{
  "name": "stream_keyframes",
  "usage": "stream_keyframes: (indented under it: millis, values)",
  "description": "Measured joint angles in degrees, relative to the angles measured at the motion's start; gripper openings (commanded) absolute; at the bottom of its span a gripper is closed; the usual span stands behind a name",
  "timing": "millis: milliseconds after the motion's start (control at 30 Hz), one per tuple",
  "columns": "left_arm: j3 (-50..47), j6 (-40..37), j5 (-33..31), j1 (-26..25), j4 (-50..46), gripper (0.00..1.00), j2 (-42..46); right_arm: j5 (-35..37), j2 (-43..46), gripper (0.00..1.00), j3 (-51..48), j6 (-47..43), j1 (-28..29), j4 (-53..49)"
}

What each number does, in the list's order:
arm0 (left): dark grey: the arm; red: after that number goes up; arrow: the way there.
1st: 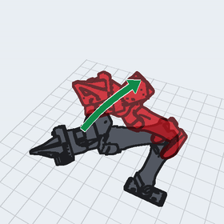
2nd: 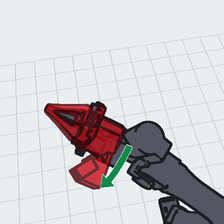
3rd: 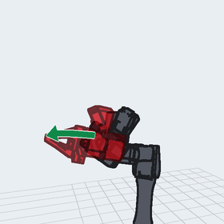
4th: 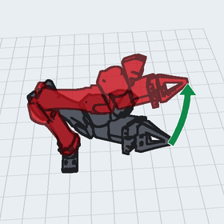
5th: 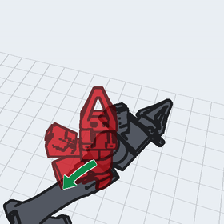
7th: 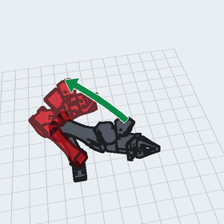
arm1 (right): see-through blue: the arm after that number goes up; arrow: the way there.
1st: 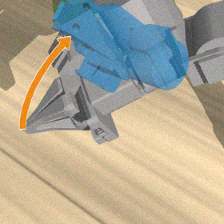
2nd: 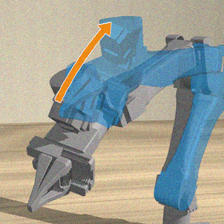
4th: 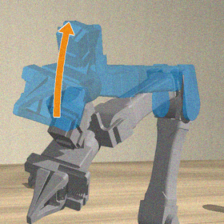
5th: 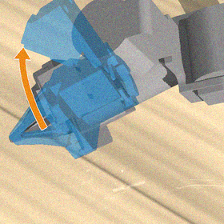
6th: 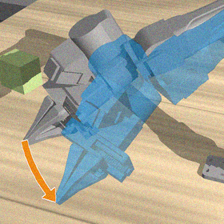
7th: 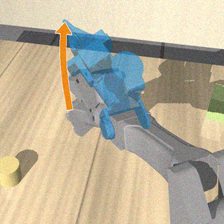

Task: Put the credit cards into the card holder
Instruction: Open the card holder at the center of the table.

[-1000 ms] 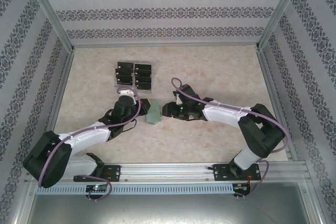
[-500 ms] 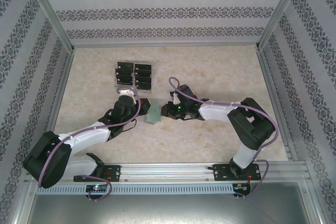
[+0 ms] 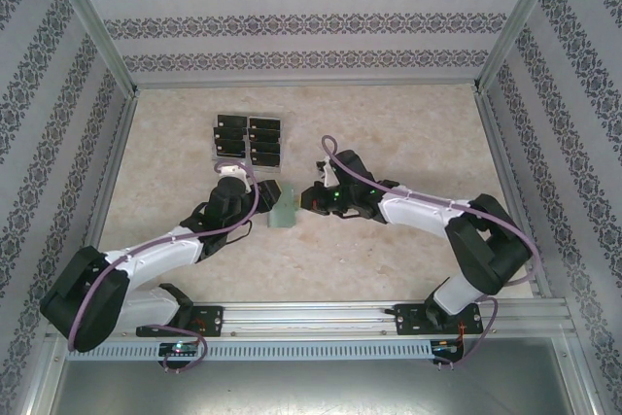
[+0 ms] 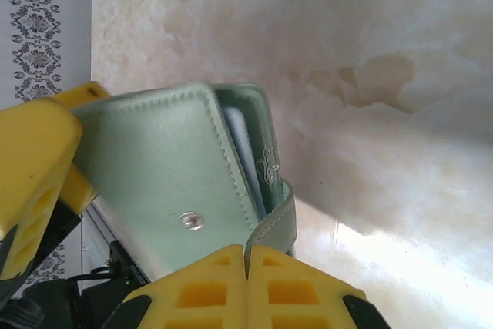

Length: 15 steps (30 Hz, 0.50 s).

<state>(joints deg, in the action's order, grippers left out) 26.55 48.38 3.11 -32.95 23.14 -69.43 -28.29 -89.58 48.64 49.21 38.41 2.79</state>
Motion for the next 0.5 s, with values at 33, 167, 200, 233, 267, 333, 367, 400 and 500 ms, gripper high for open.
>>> stream_keyframes:
  millis: [33, 167, 200, 233, 267, 333, 367, 400, 500]
  values:
    - [-0.2, 0.0, -0.4, 0.0, -0.4, 0.55, 0.4, 0.4, 0.7, 0.0, 0.2, -0.2, 0.0, -0.9]
    - [-1.9, -0.3, -1.9, 0.0, -3.7, 0.7, 4.0, 2.4, 2.8, 0.0, 0.9, -1.6, 0.8, -4.6]
    - [-2.4, -0.5, -2.4, 0.0, -4.8, 0.72, 5.3, 2.6, 3.2, 0.0, 0.9, -1.8, 1.1, -5.4]
    - [-2.8, -0.7, -3.0, 0.0, -6.1, 0.73, 6.8, 2.9, 3.5, 0.0, 0.9, -2.1, 1.2, -6.1]
    - [-3.1, -1.0, -3.6, 0.0, -7.5, 0.74, 8.3, 3.2, 3.8, 0.0, 0.9, -2.3, 1.5, -6.8]
    - [-3.6, -1.5, -4.7, 0.0, -10.3, 0.75, 11.5, 3.5, 4.2, 0.0, 0.9, -2.5, 1.9, -7.7]
    - [-3.8, -1.8, -5.1, 0.0, -11.6, 0.76, 13.0, 3.7, 4.3, 0.0, 0.9, -2.7, 2.0, -8.1]
    - [-3.9, -2.0, -5.3, 0.0, -13.0, 0.76, 14.3, 3.8, 4.3, 0.0, 0.9, -2.7, 2.2, -8.4]
    - [-3.9, -2.8, -5.4, 0.0, -16.0, 0.76, 16.3, 4.4, 4.3, 0.0, 0.9, -2.7, 2.6, -8.8]
